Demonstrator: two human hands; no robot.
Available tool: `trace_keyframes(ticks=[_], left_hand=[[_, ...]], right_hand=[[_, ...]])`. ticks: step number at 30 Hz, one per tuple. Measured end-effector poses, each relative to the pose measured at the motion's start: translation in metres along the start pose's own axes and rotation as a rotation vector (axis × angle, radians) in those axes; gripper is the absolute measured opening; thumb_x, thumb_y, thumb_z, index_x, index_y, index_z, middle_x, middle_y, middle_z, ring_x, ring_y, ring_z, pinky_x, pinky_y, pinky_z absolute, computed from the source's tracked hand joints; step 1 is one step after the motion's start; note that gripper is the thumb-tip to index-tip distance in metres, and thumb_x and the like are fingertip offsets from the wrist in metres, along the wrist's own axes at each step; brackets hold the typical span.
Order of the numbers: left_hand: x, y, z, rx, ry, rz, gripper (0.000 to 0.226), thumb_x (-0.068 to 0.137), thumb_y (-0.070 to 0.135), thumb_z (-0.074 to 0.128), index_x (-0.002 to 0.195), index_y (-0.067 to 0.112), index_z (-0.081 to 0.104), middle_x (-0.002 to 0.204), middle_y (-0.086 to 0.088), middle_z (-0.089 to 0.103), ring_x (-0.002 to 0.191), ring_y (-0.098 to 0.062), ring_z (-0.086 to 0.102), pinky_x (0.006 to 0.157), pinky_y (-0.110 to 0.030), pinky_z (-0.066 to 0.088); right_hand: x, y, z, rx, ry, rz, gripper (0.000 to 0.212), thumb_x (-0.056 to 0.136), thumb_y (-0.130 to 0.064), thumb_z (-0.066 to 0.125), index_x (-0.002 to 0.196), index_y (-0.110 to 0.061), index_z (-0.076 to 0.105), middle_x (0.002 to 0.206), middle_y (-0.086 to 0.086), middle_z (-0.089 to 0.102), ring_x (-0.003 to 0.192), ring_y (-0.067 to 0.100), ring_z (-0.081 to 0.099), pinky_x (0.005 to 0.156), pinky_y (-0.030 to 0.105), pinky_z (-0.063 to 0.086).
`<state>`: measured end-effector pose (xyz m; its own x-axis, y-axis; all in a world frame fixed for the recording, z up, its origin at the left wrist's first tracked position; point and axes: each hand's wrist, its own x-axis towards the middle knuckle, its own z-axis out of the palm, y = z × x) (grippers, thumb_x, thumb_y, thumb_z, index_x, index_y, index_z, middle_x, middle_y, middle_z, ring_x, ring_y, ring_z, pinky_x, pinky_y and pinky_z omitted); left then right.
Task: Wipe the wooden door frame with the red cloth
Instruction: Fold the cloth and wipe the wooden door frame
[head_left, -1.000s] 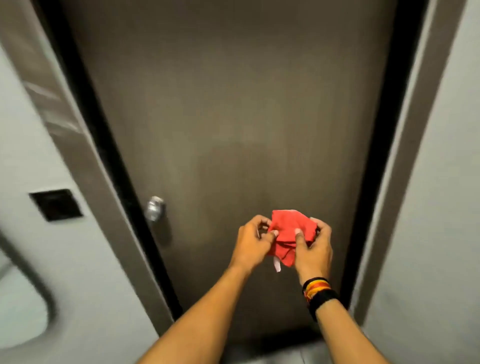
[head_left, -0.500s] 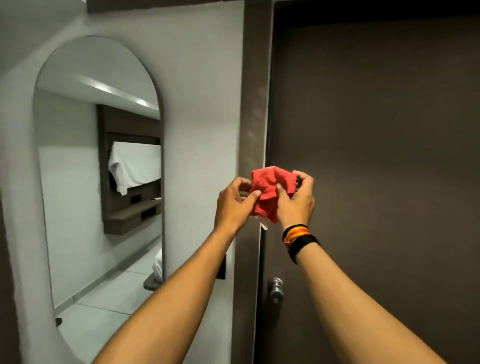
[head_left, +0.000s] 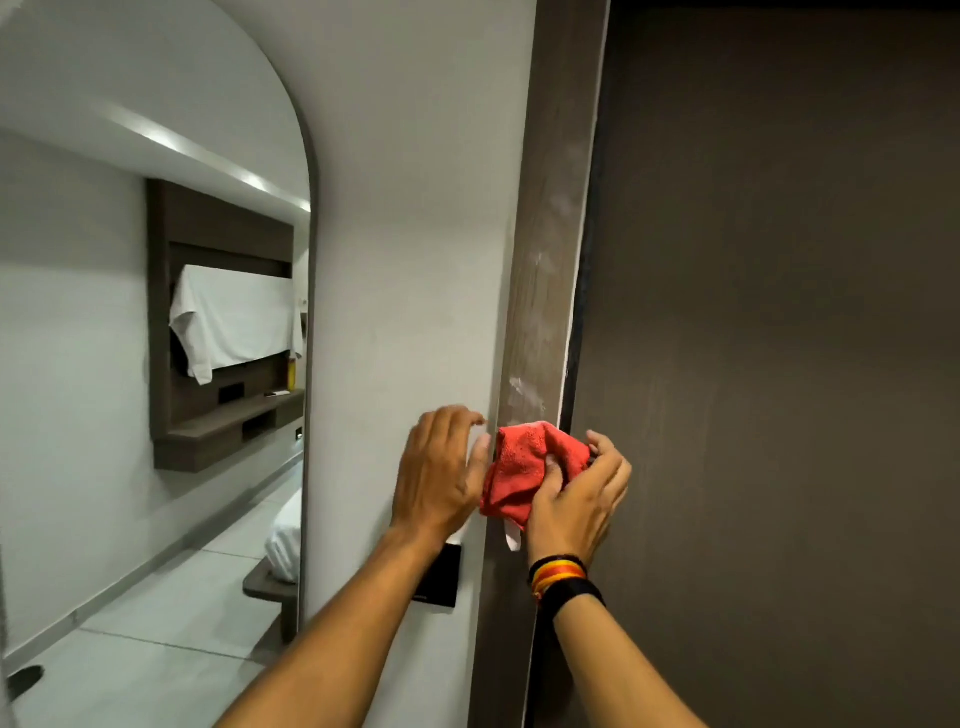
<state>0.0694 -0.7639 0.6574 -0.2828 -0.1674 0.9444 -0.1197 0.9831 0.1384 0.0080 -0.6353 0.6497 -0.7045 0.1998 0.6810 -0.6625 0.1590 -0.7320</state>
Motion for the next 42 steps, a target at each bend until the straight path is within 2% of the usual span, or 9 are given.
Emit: trace_keyframes(ticks=[3, 7, 11, 14, 17, 27, 35, 38, 42], left_hand=[[0.025, -0.018, 0.015, 0.027, 0.163, -0.047, 0.036, 0.104, 0.026, 0.041, 0.134, 0.014, 0.057, 0.143, -0.010, 0.058, 0.134, -0.029, 0.051, 0.114, -0.045, 0.045], [0.067, -0.027, 0.034, 0.093, 0.124, 0.009, 0.050, 0.106, 0.026, 0.037, 0.153, 0.011, 0.044, 0.168, -0.015, 0.034, 0.158, -0.033, 0.026, 0.131, -0.047, 0.020], [0.078, -0.034, 0.058, 0.189, 0.169, 0.011, 0.060, 0.107, 0.027, 0.035, 0.165, 0.017, 0.021, 0.176, -0.008, 0.012, 0.164, -0.026, 0.005, 0.134, -0.044, 0.002], [0.076, -0.041, 0.063, 0.226, 0.181, 0.048, 0.062, 0.107, 0.026, 0.033, 0.166, 0.019, 0.016, 0.177, -0.006, 0.009, 0.164, -0.025, 0.003, 0.134, -0.044, 0.002], [0.078, -0.039, 0.060, 0.225, 0.189, 0.060, 0.063, 0.107, 0.024, 0.034, 0.166, 0.017, 0.015, 0.177, -0.007, 0.010, 0.164, -0.025, 0.004, 0.134, -0.046, 0.004], [0.083, -0.038, 0.060, 0.244, 0.213, 0.095, 0.059, 0.109, 0.023, 0.037, 0.165, 0.010, 0.021, 0.173, -0.014, 0.020, 0.162, -0.033, 0.016, 0.133, -0.048, 0.009], [0.079, -0.035, 0.057, 0.273, 0.187, 0.066, 0.060, 0.109, 0.025, 0.031, 0.165, 0.011, 0.017, 0.175, -0.012, 0.014, 0.163, -0.031, 0.011, 0.133, -0.045, 0.007], [0.081, -0.036, 0.057, 0.238, 0.189, 0.078, 0.061, 0.108, 0.025, 0.034, 0.165, 0.011, 0.018, 0.175, -0.012, 0.015, 0.163, -0.031, 0.013, 0.134, -0.047, 0.010], [0.081, -0.038, 0.058, 0.222, 0.201, 0.091, 0.058, 0.108, 0.022, 0.035, 0.164, 0.010, 0.023, 0.174, -0.012, 0.020, 0.163, -0.031, 0.014, 0.134, -0.047, 0.010]], right_hand=[[-0.003, 0.008, 0.011, -0.105, 0.042, -0.222, 0.049, 0.085, -0.008, 0.068, 0.130, -0.023, 0.055, 0.131, 0.006, 0.047, 0.121, 0.025, 0.049, 0.094, 0.036, 0.051], [-0.008, 0.022, 0.027, -0.166, -0.014, -0.368, 0.042, 0.083, -0.033, 0.062, 0.124, -0.025, 0.070, 0.136, 0.007, 0.047, 0.130, 0.033, 0.046, 0.099, 0.053, 0.053], [-0.022, 0.047, 0.048, -0.223, -0.016, -0.436, 0.052, 0.101, -0.052, 0.039, 0.147, -0.030, 0.051, 0.159, 0.009, 0.033, 0.150, 0.034, 0.032, 0.117, 0.055, 0.034], [-0.034, 0.057, 0.065, -0.339, -0.047, -0.425, 0.069, 0.100, -0.060, 0.037, 0.159, -0.023, 0.031, 0.171, 0.016, 0.009, 0.160, 0.034, 0.006, 0.127, 0.054, 0.014], [-0.029, 0.050, 0.072, -0.402, -0.005, -0.431, 0.069, 0.099, -0.051, 0.046, 0.159, -0.021, 0.031, 0.170, 0.021, 0.000, 0.159, 0.042, 0.002, 0.125, 0.066, 0.017], [0.128, -0.102, 0.084, -0.409, 0.145, -0.561, 0.061, 0.103, -0.042, 0.040, 0.160, -0.028, 0.028, 0.170, 0.022, 0.014, 0.158, 0.044, 0.008, 0.124, 0.064, 0.018], [0.018, 0.012, 0.067, -0.433, -0.035, -0.529, 0.067, 0.102, -0.037, 0.048, 0.163, -0.025, 0.021, 0.172, 0.018, 0.000, 0.159, 0.041, -0.002, 0.123, 0.067, 0.021], [0.059, -0.028, 0.072, -0.432, 0.003, -0.543, 0.061, 0.104, -0.041, 0.035, 0.162, -0.026, 0.024, 0.171, 0.020, 0.005, 0.159, 0.042, 0.000, 0.124, 0.065, 0.018], [0.157, -0.134, 0.079, -0.396, 0.056, -0.590, 0.060, 0.101, -0.039, 0.041, 0.159, -0.028, 0.029, 0.170, 0.022, 0.009, 0.158, 0.046, 0.003, 0.125, 0.065, 0.014]])
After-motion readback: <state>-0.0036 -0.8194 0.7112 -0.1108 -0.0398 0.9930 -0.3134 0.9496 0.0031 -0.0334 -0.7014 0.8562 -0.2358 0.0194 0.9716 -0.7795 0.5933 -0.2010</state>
